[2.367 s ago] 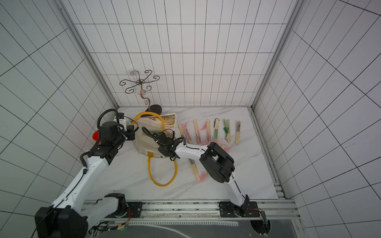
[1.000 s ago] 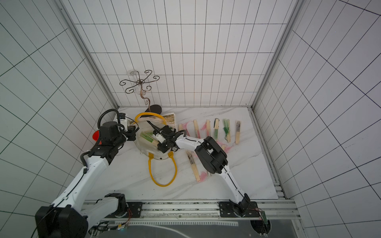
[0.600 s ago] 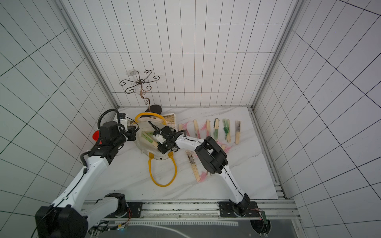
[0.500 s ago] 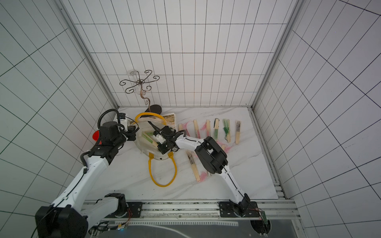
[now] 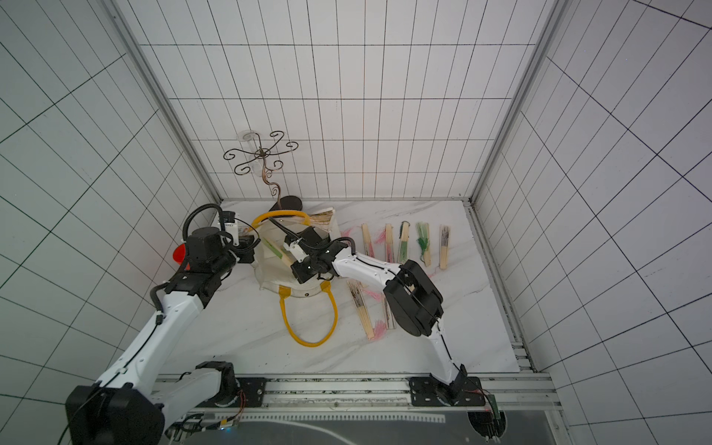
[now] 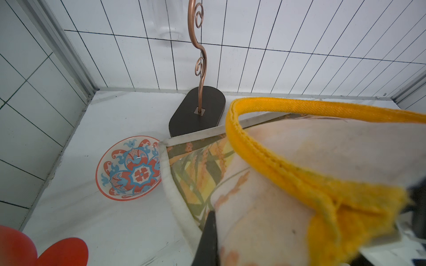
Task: Take out the folding fans from the tote bags
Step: Pick up the folding fan from the canvas bag, then place the folding fan at the center of the board.
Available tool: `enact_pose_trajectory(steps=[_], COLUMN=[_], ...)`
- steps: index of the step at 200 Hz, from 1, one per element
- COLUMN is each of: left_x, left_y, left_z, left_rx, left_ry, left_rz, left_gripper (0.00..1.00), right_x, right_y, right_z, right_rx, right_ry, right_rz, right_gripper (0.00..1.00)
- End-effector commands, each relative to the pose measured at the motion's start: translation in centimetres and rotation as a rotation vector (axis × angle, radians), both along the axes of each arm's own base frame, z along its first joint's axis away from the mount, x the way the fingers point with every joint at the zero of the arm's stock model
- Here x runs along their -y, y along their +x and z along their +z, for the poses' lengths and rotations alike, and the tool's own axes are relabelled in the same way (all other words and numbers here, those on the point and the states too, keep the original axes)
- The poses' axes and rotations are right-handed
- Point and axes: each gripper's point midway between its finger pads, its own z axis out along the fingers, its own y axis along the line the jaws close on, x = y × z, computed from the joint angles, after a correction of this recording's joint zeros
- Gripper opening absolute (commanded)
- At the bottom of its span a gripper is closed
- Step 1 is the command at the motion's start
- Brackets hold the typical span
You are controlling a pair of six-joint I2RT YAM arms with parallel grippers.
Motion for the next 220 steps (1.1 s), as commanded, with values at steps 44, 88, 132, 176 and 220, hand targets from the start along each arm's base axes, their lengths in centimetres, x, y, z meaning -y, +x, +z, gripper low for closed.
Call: enact_pose_trajectory(steps=[44,88,132,176,220], left_x=[-0.6,-0.9,-1.1,-1.3,-1.2], left_y=[0.6,0.6,0.6,0.6,0.6], left_z=[1.8,1.7,1.5,1.5,1.4], left_rx=[0.066,0.062,0.057,0.058,0.057], left_ry=[0.002,0.008,0.014,0.016,0.017], left_rz=[0.037,0.053,0.065,0.071,0.068], left_gripper=[0.0,0.0,0.0,0.0,0.0], right_x=[6.0,9.3,12.7,15.4,18.7], right_y=[-4.6,-8.1,-10.7,-12.0,-11.4], right_z=[0.4,1.5,3.4,5.3,7.7], right_rx=[-0.058,-0.093,-0.093,-0.074,-0.06], right_ry=[-0.056,-0.041,-0.017,0.012,0.076], right_rz=[-0.081,-0.092,-0.109,-0.141,-0.224], right_gripper=[0.0,0.0,0.0,0.0,0.0])
